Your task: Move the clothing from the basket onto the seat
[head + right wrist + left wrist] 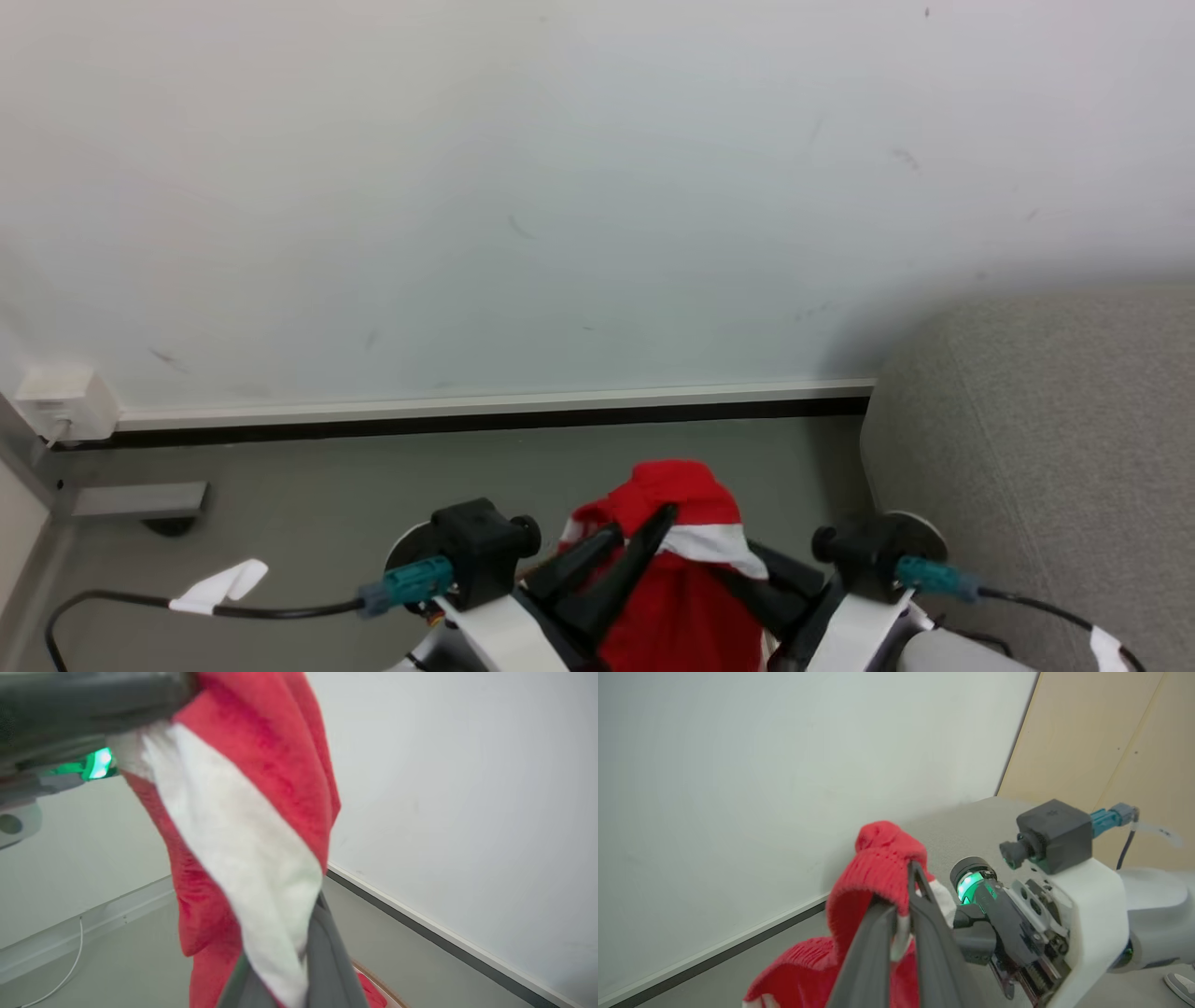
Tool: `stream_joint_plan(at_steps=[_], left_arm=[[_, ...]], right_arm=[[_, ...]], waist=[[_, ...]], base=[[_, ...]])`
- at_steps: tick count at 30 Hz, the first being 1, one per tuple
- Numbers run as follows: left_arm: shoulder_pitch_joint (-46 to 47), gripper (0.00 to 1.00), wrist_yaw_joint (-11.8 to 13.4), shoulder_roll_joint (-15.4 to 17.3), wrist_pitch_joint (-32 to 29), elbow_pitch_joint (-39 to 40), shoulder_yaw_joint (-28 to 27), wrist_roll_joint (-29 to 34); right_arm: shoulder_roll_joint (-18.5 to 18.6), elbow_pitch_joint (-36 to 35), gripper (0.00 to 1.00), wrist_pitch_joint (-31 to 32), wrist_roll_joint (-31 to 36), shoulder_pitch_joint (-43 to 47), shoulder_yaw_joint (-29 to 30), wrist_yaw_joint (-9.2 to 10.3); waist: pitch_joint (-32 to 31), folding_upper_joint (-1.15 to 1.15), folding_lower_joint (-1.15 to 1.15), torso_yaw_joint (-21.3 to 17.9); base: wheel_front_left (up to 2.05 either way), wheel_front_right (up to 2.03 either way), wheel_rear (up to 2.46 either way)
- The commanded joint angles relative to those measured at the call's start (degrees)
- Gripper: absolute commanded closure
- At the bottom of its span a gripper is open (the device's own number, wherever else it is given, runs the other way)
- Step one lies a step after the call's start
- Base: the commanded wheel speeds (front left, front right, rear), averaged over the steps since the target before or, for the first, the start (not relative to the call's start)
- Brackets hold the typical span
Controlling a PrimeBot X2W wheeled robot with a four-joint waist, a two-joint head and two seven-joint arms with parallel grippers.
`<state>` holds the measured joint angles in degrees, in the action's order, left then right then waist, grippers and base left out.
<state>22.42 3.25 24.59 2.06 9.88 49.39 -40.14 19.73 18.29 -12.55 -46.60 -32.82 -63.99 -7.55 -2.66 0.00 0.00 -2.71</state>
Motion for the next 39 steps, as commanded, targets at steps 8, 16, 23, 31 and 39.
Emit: stream_joint_plan(at_steps=[8, 16, 23, 31, 39], left_arm=[[-1.51, 0.0, 1.24, -0.05, 1.96, -3.26, 0.0, 1.2], [-1.76, 0.0, 1.01, -1.77, 3.1, -4.65, 1.28, 1.61], [-1.1, 0.0, 0.54, -2.75, 3.71, -5.69, 2.38, 2.54], [0.3, 0.0, 0.4, -3.33, 4.14, -5.99, 2.78, 2.7], [3.94, 0.0, -0.26, -2.86, 3.19, -4.86, 2.72, 4.45]], right_arm=[[3.74, -0.94, 1.0, -2.12, -1.9, 0.56, 8.44, 0.12], [6.95, -3.93, 1.0, -2.3, -0.01, 3.55, 15.45, 0.12], [8.48, -7.47, 1.0, -1.2, 2.47, 6.98, 21.57, 0.12], [7.81, -11.28, 1.0, 0.84, 3.41, 10.27, 27.82, 0.12], [3.33, -8.85, 1.0, 0.84, 7.51, 9.25, 39.98, 0.12]], waist=[[0.91, 0.0, 0.0, -4.19], [1.98, 0.0, 0.0, -9.5], [3.34, 0.0, 0.0, -15.25], [5.15, 0.0, 0.0, -19.0], [11.39, 0.0, 0.0, -17.71]], base=[[0.0, 0.0, 0.0], [0.0, 0.0, 0.0], [0.0, 0.0, 0.0], [0.0, 0.0, 0.0], [0.0, 0.0, 0.0]])
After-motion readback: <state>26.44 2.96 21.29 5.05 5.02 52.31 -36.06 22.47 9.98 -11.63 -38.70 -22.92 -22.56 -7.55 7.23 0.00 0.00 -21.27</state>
